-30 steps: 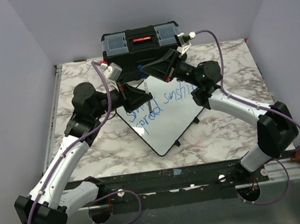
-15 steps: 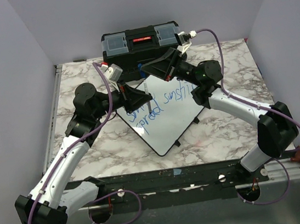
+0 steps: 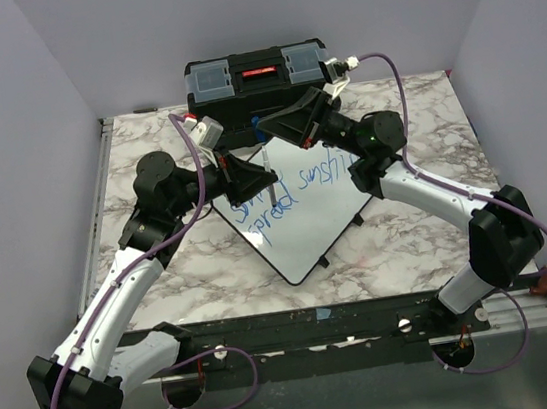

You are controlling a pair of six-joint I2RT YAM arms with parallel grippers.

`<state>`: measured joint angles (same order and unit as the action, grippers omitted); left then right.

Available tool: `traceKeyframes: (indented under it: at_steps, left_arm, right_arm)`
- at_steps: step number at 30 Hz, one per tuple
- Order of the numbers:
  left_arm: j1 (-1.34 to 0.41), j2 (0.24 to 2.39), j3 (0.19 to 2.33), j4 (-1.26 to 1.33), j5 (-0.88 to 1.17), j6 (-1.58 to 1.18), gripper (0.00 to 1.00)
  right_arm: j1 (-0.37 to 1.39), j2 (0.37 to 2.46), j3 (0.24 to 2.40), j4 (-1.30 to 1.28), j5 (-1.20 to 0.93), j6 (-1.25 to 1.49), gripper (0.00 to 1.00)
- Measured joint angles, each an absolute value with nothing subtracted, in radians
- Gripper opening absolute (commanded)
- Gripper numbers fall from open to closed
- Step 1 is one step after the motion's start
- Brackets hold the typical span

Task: Write a sentence on the whiteboard
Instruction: Insert the whiteboard marker without the cap into the pen cap.

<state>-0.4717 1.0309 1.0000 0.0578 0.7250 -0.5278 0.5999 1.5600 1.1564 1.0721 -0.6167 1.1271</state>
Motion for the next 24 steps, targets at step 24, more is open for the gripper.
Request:
traceKeyframes:
  at_steps: [24]
  left_arm:
    - [-0.472, 1.055, 1.021, 0.058, 0.704, -0.543, 0.0]
  right_arm:
    - [0.6, 1.562, 1.085, 1.134, -0.627, 1.151, 0.01]
